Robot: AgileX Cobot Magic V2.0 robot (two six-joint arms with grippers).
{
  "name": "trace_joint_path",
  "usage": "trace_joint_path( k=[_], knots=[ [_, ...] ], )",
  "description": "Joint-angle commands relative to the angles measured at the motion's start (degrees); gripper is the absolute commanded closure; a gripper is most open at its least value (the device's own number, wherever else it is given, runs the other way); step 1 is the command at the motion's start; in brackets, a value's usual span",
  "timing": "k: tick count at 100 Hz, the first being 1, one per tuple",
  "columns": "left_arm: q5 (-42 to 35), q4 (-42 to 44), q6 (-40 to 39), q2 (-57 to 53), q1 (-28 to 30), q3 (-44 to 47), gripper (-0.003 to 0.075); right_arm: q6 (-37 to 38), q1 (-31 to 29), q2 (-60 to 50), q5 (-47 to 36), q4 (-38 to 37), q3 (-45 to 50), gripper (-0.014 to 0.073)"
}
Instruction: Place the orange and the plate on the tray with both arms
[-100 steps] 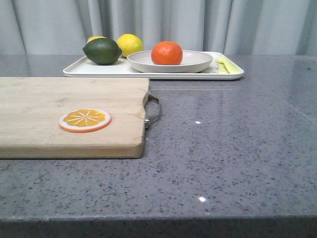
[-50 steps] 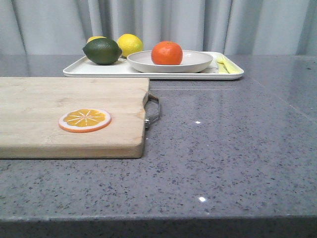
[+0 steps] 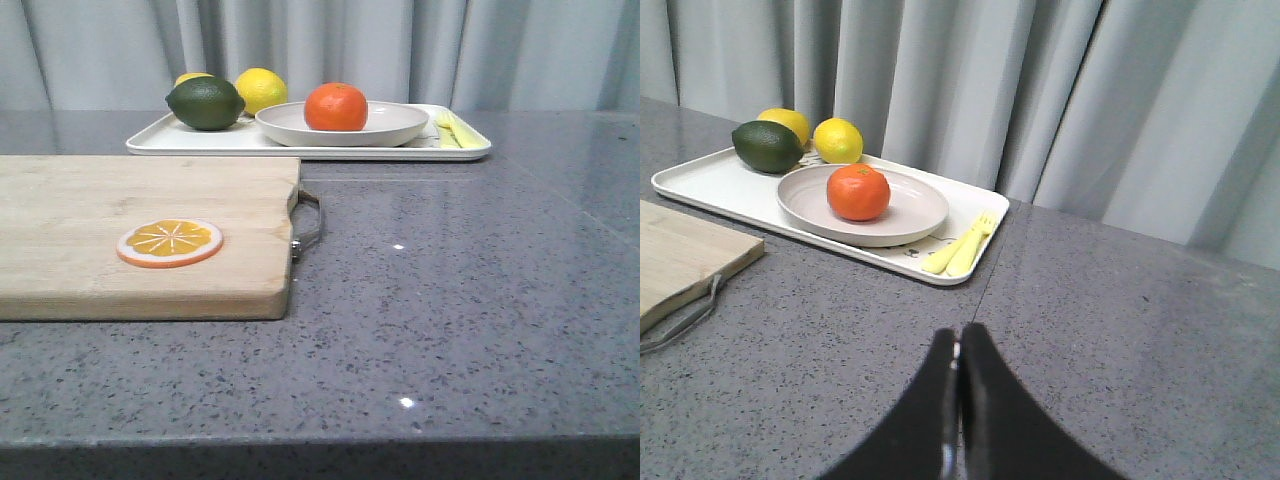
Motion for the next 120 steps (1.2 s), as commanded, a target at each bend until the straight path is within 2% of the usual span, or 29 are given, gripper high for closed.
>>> trace_joint_path(
  k=[1, 51, 58, 75, 82, 120],
  knots=[
    [-4.47, -0.52, -0.47, -1.88, 0.15, 0.49, 0.0740, -0.26, -0.16, 0.54, -4.69, 0.79, -1.37, 0.0695],
    [-4.47, -0.52, -0.47, -1.88, 0.15, 0.49, 0.0740, 1.09, -0.16, 0.54, -6.01, -0.85, 0.61, 0.0695],
    [-4.47, -0.52, -0.47, -1.88, 0.15, 0.49, 0.0741, 6.08, -0.16, 0.28, -6.69, -6.07, 2.53, 0.0695],
    [-4.47, -0.52, -0.47, -1.88, 0.15, 0.49, 0.0740, 28.54, -0.16, -2.41, -10.86, -25.96, 8.57, 0.0695],
    [-4.47, -0.52, -0.47, -1.88, 0.15, 0.49, 0.0740, 33.46, -0.16, -4.19, -12.69, -30.43, 11.29, 0.0695],
    [-4.47, -0.52, -0.47, -1.88, 0.15, 0.49, 0.0740, 34.12, -0.10, -10.06, -18.04, -31.25, 22.19, 0.0695]
  ],
)
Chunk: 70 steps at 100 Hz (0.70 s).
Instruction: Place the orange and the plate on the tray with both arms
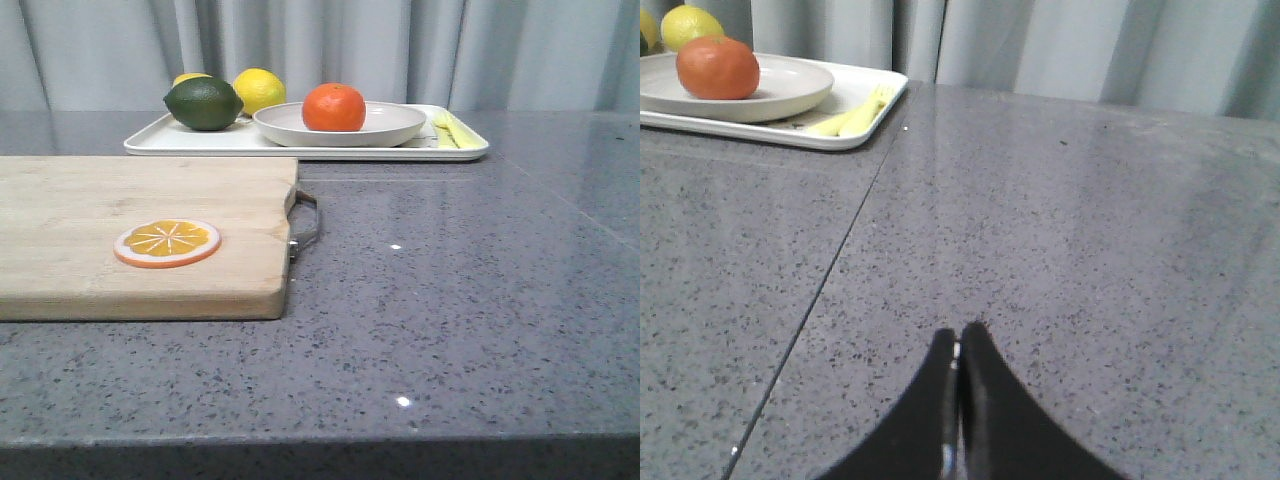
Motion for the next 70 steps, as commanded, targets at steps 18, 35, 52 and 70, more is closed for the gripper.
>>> trace_joint_path(
  k=[18, 35, 52, 70],
  knots=[
    [-4.47, -0.52, -0.47, -1.88, 0.15, 0.49, 0.0740, 0.44, -0.10, -0.77, -8.79, -0.77, 0.97, 0.0695],
    [-4.47, -0.52, -0.47, -1.88, 0.15, 0.49, 0.0740, 0.44, -0.10, -0.77, -8.49, -0.77, 0.97, 0.0695],
    [-4.47, -0.52, -0.47, -1.88, 0.15, 0.49, 0.0741, 0.44, -0.10, -0.77, -8.49, -0.77, 0.97, 0.0695],
    [-4.47, -0.52, -0.47, -1.88, 0.15, 0.49, 0.0741, 0.44, -0.10, -0.77, -8.49, -0.77, 0.97, 0.0695]
  ],
)
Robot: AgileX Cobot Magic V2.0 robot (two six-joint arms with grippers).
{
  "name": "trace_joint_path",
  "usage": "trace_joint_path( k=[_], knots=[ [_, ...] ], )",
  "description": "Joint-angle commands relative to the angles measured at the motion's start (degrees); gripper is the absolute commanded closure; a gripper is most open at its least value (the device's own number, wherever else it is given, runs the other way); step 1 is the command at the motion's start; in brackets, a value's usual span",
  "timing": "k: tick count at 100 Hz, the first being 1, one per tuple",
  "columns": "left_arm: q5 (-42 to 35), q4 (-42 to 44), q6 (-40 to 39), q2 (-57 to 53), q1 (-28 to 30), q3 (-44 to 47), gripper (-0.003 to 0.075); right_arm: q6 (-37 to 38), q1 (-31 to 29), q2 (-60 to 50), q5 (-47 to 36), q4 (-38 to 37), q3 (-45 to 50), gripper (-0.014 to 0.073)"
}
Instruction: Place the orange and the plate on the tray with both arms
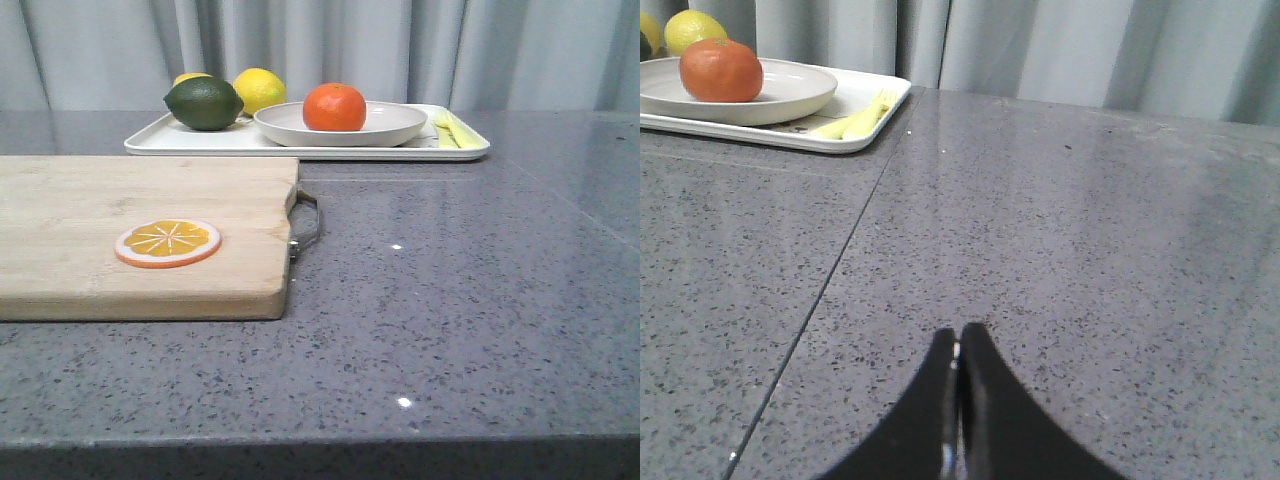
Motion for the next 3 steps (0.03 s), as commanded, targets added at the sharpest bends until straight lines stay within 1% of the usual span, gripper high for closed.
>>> trace_joint_path(
  k=[1, 3],
  knots=[
    [-4.47, -0.52, -0.47, -1.88, 0.15, 0.49, 0.0741, 0.17, -0.10, -0.74, -4.92, -0.64, -1.17, 0.0695],
    [-4.47, -0.52, -0.47, -1.88, 0.15, 0.49, 0.0740, 0.17, -0.10, -0.74, -4.92, -0.64, -1.17, 0.0695]
  ],
)
